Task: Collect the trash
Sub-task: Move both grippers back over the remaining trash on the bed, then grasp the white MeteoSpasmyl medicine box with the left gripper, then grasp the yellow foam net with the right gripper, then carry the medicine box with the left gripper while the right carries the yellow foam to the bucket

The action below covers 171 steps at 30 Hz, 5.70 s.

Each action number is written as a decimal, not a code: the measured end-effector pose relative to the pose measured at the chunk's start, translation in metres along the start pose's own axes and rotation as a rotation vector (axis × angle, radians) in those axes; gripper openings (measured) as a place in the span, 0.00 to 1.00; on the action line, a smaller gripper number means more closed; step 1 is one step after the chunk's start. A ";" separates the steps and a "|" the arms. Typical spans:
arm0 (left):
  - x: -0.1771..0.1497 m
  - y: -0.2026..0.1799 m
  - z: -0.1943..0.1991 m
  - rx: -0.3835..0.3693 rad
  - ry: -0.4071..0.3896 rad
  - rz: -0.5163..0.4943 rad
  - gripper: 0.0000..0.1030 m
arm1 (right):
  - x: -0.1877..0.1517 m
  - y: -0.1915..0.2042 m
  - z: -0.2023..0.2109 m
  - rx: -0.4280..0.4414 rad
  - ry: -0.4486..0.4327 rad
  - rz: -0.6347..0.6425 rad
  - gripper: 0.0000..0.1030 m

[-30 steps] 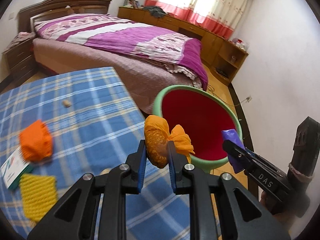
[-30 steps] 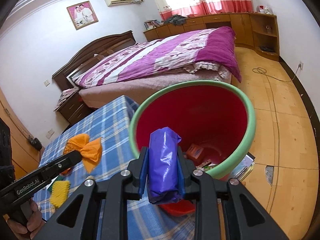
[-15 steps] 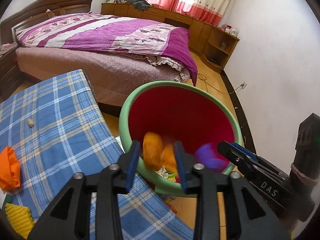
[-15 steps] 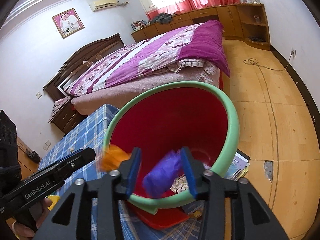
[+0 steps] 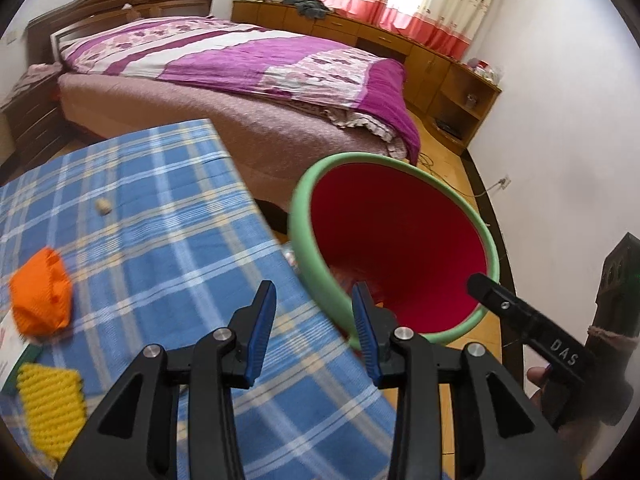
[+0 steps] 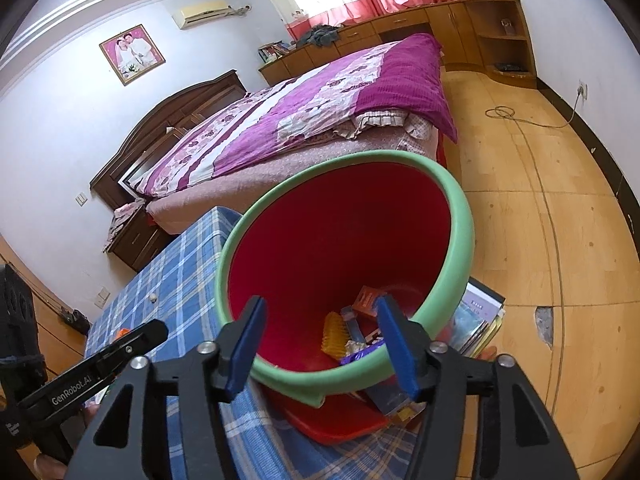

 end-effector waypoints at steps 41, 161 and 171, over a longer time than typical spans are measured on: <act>-0.071 0.203 0.125 0.311 -0.111 0.251 0.65 | -0.082 0.176 -0.012 0.113 0.138 0.264 0.87; -0.124 0.242 0.166 0.391 -0.142 0.442 0.56 | -0.130 0.251 -0.029 0.229 0.189 0.396 0.14; -0.114 0.224 0.165 0.344 -0.143 0.422 0.56 | -0.113 0.226 -0.003 0.228 0.123 0.343 0.14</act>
Point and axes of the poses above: each gripper's, at about its wrist camera, not at the fingertips, and z roughly against the way its jaws point, y to its left, x to its top, the point moved 1 cm from there along -z, roughly the way its jaws point, and after that the axes turned 1 degree about y, right-handed, at the moved point
